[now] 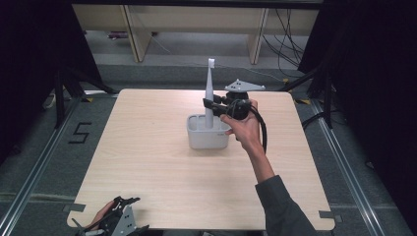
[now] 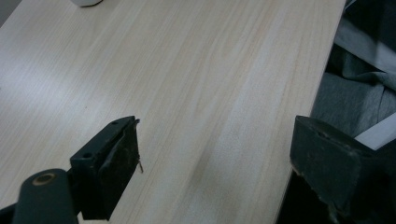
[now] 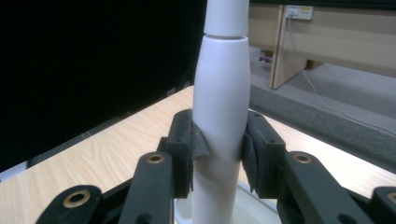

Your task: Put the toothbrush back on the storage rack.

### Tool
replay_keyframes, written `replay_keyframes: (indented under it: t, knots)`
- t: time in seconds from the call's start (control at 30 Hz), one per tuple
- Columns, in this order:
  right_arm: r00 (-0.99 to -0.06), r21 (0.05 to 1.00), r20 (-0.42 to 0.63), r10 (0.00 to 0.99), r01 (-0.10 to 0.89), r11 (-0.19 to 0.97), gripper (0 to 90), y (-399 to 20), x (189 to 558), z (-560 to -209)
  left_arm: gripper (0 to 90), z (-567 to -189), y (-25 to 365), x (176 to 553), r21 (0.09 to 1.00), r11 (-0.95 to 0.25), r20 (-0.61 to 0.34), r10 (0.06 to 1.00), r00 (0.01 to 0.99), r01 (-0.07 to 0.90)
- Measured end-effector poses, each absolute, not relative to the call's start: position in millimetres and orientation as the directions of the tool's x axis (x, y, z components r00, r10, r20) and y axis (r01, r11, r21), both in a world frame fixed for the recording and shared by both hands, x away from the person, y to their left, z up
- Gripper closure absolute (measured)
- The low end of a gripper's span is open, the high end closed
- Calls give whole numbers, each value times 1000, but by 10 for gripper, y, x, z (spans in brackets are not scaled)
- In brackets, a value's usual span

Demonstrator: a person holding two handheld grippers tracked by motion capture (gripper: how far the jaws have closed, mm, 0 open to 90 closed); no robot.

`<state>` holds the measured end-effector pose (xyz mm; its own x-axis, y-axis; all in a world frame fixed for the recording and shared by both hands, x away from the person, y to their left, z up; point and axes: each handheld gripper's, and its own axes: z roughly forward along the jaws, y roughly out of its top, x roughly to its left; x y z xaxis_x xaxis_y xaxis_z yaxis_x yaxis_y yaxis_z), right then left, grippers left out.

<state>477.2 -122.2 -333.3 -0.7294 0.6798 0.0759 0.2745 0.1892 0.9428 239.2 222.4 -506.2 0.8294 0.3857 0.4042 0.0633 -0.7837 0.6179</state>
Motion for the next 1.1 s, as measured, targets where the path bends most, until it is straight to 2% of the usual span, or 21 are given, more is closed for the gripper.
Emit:
replay_keyframes:
  t: [0.03,0.5,0.6,0.8,0.93,1.1]
  knots:
    - [-724,941,101,683,292,170,667,-1202,4800,-3343,152,-5059,2224,2388,614,-786,404,385,830,65]
    - [-696,943,68,715,280,183,667,-1149,5013,-3458,152,-5059,2228,2388,612,-788,401,382,833,66]
    - [-678,935,98,729,314,167,667,-1133,5031,-3493,152,-5060,2226,2384,617,-784,396,384,834,68]
    - [-681,936,87,727,306,175,667,-1124,5097,-3582,152,-5059,2225,2387,615,-785,397,381,835,66]
    - [-671,926,114,732,338,167,667,-1113,5131,-3697,152,-5060,2225,2387,617,-784,400,383,833,65]
    - [-672,921,93,735,339,193,667,-1087,5149,-3829,152,-5061,2224,2386,616,-785,400,382,833,64]
